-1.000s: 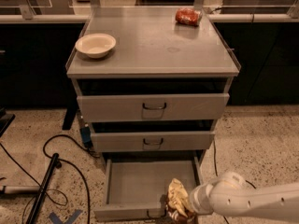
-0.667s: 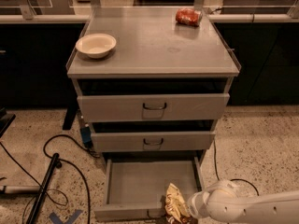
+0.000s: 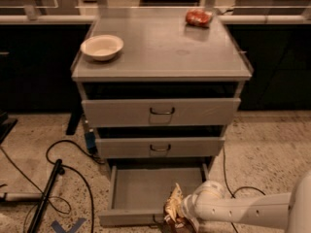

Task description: Place brown chip bag into bottom drawer

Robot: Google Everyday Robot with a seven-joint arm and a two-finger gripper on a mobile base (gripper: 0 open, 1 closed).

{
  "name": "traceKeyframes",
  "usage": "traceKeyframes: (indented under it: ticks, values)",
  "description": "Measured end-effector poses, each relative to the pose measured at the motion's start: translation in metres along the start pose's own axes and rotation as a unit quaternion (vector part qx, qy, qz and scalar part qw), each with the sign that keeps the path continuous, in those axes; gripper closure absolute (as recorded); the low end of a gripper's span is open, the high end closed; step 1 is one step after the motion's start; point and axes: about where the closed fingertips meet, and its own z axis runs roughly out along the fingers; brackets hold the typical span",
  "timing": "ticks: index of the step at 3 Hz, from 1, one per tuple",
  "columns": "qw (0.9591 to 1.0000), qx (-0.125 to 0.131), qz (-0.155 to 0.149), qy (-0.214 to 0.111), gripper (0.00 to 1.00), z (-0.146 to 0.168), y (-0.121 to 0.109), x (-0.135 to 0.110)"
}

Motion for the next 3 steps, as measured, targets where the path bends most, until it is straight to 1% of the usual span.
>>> traceKeyframes:
  ticks: [1,2,3]
  values:
    - [0.9990,0.033,-0.029,0.003,1.00,-0.033,-0.006,-0.047]
    - [0.9946,0.082,-0.062,0.014,1.00,-0.100,-0.010,-0.114]
    - [0.9897,0.118,-0.080,0.016,1.00,-0.171,-0.010,-0.165]
